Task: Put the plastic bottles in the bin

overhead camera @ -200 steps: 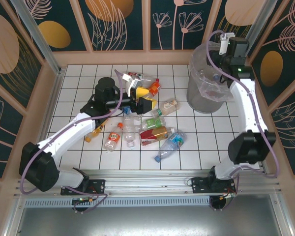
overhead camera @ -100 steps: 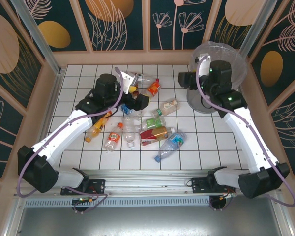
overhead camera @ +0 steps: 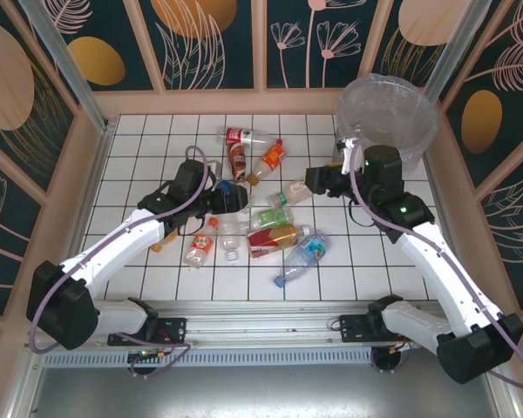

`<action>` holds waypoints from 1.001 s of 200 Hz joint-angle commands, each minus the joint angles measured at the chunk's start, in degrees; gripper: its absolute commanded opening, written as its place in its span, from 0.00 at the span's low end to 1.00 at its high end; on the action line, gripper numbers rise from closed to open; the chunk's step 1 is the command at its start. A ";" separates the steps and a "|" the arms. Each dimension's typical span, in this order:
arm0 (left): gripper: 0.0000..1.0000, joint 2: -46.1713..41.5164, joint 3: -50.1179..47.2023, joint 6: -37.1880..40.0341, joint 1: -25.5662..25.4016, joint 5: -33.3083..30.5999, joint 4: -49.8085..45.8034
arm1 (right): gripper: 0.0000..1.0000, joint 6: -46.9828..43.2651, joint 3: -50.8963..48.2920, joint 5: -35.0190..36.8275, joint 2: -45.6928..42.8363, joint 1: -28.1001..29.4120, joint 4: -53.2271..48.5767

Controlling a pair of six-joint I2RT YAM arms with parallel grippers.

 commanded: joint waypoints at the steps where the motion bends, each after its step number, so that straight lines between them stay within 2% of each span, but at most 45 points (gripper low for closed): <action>1: 0.94 -0.15 -0.08 -3.89 -0.25 -1.70 0.47 | 0.70 -0.83 1.50 -1.53 -1.28 0.39 0.66; 27: 0.94 2.03 -2.96 -6.30 -0.25 -3.53 -0.33 | 0.71 -0.15 2.83 -7.56 -0.07 0.67 -1.62; 42: 0.94 3.59 -3.62 -7.53 -0.25 -4.12 -0.24 | 0.72 0.31 2.92 -8.76 -0.26 1.41 -1.91; 63: 0.89 6.15 -4.19 -8.34 -0.25 -2.61 0.98 | 0.72 0.74 3.01 -8.81 -0.25 2.30 -2.59; 95: 0.84 9.46 -4.61 -7.41 -0.25 -4.30 1.63 | 0.72 0.75 1.94 -7.78 -0.14 3.28 -2.88; 160: 0.76 15.81 -2.49 -5.03 -0.25 -6.14 2.83 | 0.72 1.73 0.34 -7.30 0.53 4.46 -2.00; 200: 0.76 19.16 -0.72 -3.22 -0.25 -7.25 2.39 | 0.72 1.81 0.48 -6.81 0.96 4.94 -1.83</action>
